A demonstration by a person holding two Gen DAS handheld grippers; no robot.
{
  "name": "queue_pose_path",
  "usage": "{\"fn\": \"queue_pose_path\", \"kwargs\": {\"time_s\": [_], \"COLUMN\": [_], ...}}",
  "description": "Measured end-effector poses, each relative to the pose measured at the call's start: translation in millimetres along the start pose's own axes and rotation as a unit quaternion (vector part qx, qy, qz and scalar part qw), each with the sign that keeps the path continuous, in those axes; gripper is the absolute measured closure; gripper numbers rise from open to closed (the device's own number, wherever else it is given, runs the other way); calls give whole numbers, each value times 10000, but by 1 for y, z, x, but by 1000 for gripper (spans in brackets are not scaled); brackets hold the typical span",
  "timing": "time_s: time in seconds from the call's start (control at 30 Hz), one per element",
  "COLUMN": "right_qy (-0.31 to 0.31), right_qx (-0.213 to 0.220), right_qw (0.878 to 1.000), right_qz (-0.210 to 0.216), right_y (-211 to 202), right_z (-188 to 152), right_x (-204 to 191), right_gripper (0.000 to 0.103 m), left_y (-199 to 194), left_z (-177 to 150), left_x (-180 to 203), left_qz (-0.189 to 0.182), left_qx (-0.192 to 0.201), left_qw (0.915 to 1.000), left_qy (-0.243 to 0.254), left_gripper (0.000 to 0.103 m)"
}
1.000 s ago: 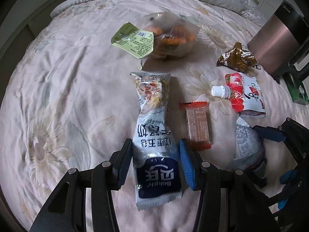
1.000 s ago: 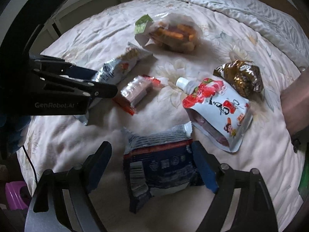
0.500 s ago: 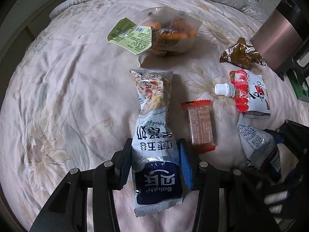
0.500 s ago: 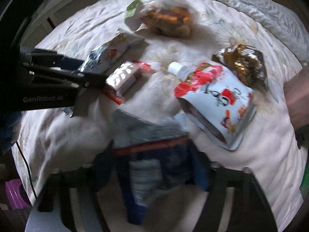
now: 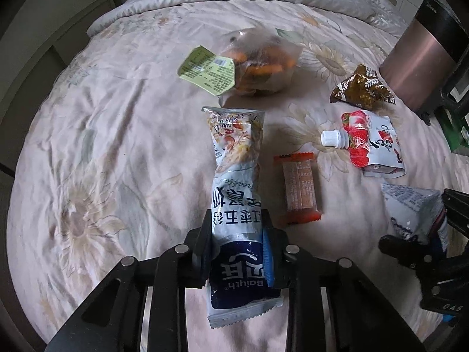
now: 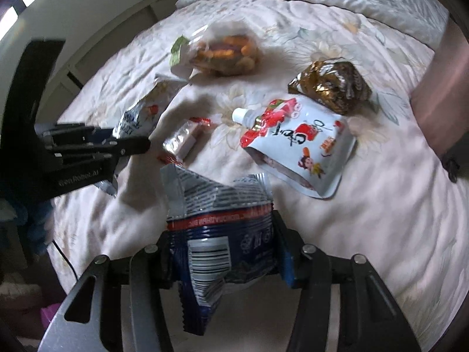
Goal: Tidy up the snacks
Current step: 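Lift and carry long bag with left tool while right tool carries chip bag to tray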
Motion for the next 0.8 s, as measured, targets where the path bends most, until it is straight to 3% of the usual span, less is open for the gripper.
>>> {"fn": "queue_pose_path", "kwargs": {"time_s": [0.47, 0.8], "right_qy": [189, 418], "right_qx": [320, 342], "right_qw": [9990, 9985], "right_qz": [234, 132], "right_y": [-52, -104], "right_z": [11, -13], "right_x": [-20, -1], "right_gripper": [0, 0], "left_y": [-52, -87], "left_z": [-7, -18], "left_x": [2, 52], "left_qz": [158, 32], "left_qx": [35, -82], "left_qw": [9999, 9995], "left_qy": [-45, 291], "left_gripper": [79, 79]}}
Point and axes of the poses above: each gripper's, at about its wrist camera, not at the fingertips, and y roughly the way its jaws point, x to its right, z to its top, the point moved 6 cm from there along y, roughly the way its jaws point, and after that the axes turned 15 degrees about x, right-handed, at the moved point
